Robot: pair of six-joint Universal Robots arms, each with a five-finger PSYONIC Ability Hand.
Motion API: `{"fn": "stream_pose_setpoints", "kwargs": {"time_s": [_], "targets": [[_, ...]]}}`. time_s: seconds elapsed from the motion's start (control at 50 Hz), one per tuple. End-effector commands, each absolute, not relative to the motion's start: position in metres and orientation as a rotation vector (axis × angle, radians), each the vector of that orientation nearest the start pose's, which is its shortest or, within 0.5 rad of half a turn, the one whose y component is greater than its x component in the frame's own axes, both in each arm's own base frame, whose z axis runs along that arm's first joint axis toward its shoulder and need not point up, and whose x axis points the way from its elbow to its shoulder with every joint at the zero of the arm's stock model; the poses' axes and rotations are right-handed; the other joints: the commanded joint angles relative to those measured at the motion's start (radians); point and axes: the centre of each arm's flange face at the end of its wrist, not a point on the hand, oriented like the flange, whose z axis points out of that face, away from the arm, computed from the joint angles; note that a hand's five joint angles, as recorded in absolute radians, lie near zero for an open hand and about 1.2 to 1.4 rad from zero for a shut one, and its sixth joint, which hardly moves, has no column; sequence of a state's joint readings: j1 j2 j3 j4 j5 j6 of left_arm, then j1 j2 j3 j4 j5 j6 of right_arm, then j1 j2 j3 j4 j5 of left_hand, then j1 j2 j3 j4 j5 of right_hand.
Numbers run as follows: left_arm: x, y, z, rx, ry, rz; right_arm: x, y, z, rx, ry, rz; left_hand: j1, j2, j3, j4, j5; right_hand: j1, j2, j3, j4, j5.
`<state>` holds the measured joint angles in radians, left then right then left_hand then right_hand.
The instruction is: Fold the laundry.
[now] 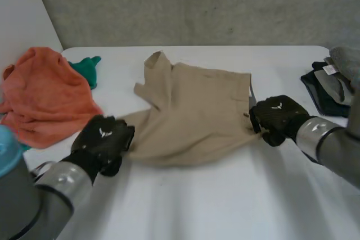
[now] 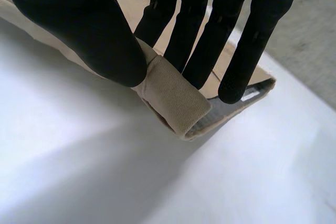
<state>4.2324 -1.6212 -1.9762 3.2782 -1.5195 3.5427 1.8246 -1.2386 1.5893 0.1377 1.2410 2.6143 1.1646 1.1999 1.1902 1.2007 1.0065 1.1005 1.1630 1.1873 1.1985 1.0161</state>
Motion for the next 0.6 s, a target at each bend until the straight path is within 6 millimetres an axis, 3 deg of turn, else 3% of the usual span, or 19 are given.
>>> {"fn": "stream_pose_setpoints", "kwargs": {"time_s": [0.02,0.1,0.2,0.22,0.28,0.36,0.46,0.6], "targets": [[-0.222,-0.103,0.209,1.437,2.507,-1.405,0.218,-0.213,0.224,-1.489,2.359,-1.155,0.232,0.196,0.206,0.196,0.215,0.296,0.233,0.209,0.198,0.206],[-0.215,-0.077,0.214,1.572,2.551,-1.16,0.213,-0.19,0.225,-1.674,2.324,-0.936,0.232,0.196,0.206,0.196,0.215,0.296,0.233,0.209,0.198,0.206],[-0.224,-0.093,0.21,1.533,2.525,-1.246,0.22,-0.189,0.214,-1.703,2.275,-0.967,0.232,0.196,0.206,0.196,0.215,0.296,0.233,0.209,0.198,0.206],[-0.228,-0.103,0.206,1.508,2.503,-1.29,0.223,-0.192,0.209,-1.666,2.284,-1.004,0.098,0.063,0.073,0.062,0.082,0.296,0.233,0.209,0.198,0.206],[-0.232,-0.128,0.202,1.419,2.438,-1.398,0.225,-0.199,0.2,-1.608,2.298,-1.055,-0.643,-0.678,-0.669,-0.679,-0.66,0.296,0.233,0.209,0.198,0.206],[-0.233,-0.162,0.204,1.269,2.335,-1.552,0.226,-0.204,0.192,-1.548,2.312,-1.104,-0.921,-0.957,-0.947,-0.957,-0.938,0.296,0.233,0.209,0.198,0.206],[-0.24,-0.201,0.21,1.157,2.242,-1.781,0.228,-0.207,0.188,-1.536,2.302,-1.156,-0.781,-0.817,-0.807,-0.817,-0.798,0.296,0.233,0.209,0.198,0.206],[-0.265,-0.255,0.186,1.26,2.261,-1.953,0.231,-0.209,0.187,-1.525,2.284,-1.219,-0.344,-0.379,-0.37,-0.38,-0.36,0.296,0.233,0.209,0.198,0.206]]}}
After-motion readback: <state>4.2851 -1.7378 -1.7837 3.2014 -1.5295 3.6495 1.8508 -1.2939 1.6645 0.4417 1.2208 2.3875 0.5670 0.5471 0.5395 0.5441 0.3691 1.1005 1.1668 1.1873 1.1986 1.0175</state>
